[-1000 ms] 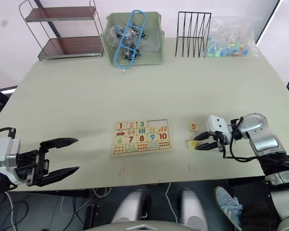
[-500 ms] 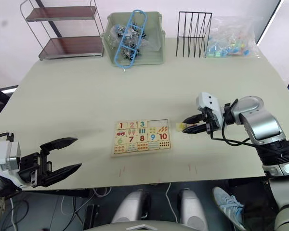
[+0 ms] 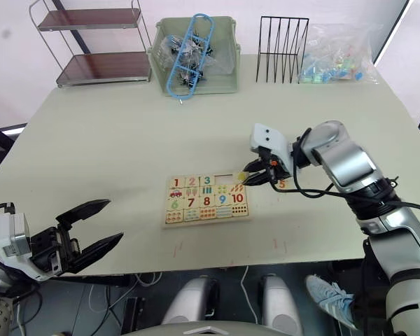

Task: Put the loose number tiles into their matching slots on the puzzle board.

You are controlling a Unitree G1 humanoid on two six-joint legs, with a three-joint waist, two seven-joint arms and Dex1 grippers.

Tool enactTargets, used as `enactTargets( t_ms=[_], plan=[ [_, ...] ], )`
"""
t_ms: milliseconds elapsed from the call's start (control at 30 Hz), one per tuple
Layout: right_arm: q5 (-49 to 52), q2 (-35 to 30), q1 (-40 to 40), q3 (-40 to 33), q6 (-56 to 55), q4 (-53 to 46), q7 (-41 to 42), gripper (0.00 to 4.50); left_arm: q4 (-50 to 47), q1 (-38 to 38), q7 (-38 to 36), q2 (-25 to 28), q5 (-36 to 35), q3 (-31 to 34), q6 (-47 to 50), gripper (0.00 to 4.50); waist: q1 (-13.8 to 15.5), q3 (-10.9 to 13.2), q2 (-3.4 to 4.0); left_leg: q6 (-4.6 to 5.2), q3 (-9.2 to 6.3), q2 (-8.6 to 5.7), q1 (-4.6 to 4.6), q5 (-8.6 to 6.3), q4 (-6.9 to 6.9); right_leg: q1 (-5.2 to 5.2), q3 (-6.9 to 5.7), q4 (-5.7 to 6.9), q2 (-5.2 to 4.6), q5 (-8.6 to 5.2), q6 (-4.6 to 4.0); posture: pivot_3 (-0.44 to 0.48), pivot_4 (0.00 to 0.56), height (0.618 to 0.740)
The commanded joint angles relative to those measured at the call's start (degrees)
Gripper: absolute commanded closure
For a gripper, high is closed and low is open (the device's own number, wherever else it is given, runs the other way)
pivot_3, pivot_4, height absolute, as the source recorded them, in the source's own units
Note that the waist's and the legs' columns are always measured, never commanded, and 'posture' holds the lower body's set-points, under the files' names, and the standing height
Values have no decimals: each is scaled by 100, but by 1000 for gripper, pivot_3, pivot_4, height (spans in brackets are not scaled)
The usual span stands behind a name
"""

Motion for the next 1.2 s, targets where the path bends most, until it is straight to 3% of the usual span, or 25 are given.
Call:
enactTargets(
  t_ms=[33, 300, 600, 1200],
  plan=[
    [-314, 158, -368, 254, -26, 200, -83, 3656, -224, 76, 114, -73, 19, 70, -169, 0, -9, 0, 0, 0, 2, -2, 0, 0, 0, -1, 2, 0, -1, 0, 0, 0, 150, 740],
    [-983, 467, -1098, 1068, 255, 791, 54, 3656, -210, 96, 276, -136, 85, 27, -254, 0, -15, 2, 3, 0, -1, -2, 0, 0, -3, -4, -1, 0, 2, 0, 0, 0, 150, 740],
    [-1358, 1202, -1516, 1255, 261, 1601, -163, 3656, -212, 145, 492, 19, 105, -42, 62, 0, -33, 3, 5, -1, -1, -2, -3, 0, -5, -9, -1, 1, 2, 0, -1, 0, 150, 740],
    [-1802, 1860, -1695, 1323, 96, 2315, -284, 3656, -281, 6, 586, -46, 83, -170, 57, 0, -88, 5, 8, -3, -4, -9, -5, 0, -10, -11, -3, 1, -6, 1, -1, 0, 150, 740]
  ],
)
